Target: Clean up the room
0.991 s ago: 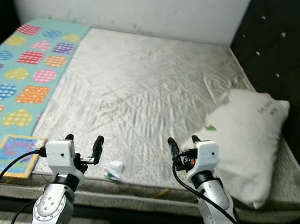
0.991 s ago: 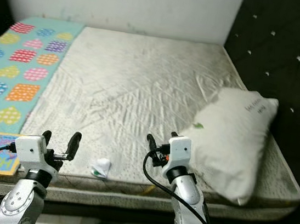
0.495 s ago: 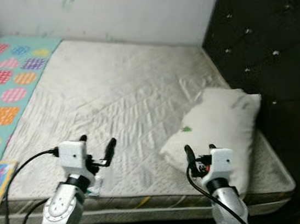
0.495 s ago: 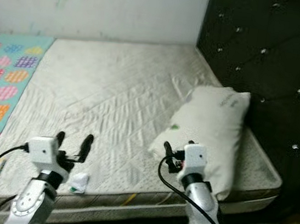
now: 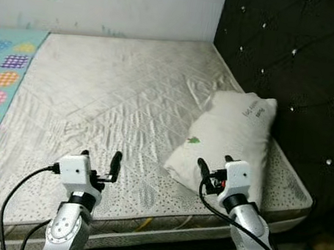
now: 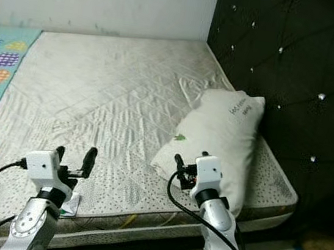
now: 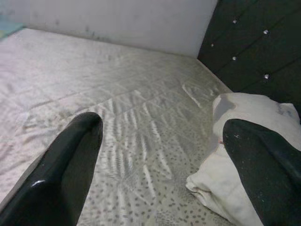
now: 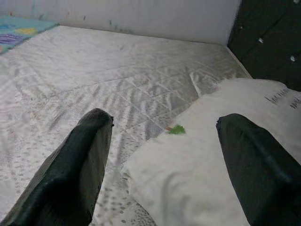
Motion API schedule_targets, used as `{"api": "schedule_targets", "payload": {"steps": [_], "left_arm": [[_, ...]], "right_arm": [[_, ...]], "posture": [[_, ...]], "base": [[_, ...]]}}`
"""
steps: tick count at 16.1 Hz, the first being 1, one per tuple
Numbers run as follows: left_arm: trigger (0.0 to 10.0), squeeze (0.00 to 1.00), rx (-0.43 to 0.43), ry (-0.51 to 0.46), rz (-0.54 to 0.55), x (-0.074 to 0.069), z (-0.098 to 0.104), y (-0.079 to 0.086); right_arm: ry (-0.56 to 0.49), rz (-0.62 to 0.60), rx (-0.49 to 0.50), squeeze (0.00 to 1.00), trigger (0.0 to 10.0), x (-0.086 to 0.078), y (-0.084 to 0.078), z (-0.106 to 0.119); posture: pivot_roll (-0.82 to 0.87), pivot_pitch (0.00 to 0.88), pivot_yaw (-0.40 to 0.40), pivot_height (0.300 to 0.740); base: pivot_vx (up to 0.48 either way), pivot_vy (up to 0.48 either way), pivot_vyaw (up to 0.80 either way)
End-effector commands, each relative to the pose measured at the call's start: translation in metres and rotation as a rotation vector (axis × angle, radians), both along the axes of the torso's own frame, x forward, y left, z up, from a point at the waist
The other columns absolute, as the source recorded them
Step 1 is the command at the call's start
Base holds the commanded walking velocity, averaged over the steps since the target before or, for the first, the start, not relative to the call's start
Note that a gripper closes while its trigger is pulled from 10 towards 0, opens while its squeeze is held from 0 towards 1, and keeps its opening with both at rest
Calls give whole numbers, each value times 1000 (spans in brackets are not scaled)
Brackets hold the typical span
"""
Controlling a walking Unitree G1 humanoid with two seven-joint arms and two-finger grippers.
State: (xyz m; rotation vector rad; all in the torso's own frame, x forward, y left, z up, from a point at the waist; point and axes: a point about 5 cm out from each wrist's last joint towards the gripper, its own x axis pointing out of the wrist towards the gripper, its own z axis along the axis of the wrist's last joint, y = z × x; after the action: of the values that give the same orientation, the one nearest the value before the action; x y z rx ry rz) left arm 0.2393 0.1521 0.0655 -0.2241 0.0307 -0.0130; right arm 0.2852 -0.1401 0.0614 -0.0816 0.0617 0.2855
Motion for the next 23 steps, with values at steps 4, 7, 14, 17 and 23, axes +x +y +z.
{"api": "schedule_targets", "payload": {"steps": [4,7,14,17,23], "left_arm": [[10000,0,25,21,12,-1,-3,4],[10000,0,30,23,4,-1,-3,3],[10000,0,30,23,-11,-2,-3,3],[10000,0,32,24,-12,-1,-3,3],[10000,0,2,28,16,-2,-4,5]], "right_arm": [[-24,20,-1,0,10000,2,8,6],[-20,10,11,0,10000,3,7,6],[-10,-5,40,0,10000,3,7,4],[-26,-20,41,0,10000,5,5,7],[-19,-22,32,0,10000,5,4,5]], "posture": [[102,33,-27,740],[104,34,-25,740],[107,35,-25,740],[107,35,-28,740],[109,33,-28,740]], "base": [[0,0,800],[0,0,800],[0,-272,0],[0,-407,0],[0,-143,0]]}}
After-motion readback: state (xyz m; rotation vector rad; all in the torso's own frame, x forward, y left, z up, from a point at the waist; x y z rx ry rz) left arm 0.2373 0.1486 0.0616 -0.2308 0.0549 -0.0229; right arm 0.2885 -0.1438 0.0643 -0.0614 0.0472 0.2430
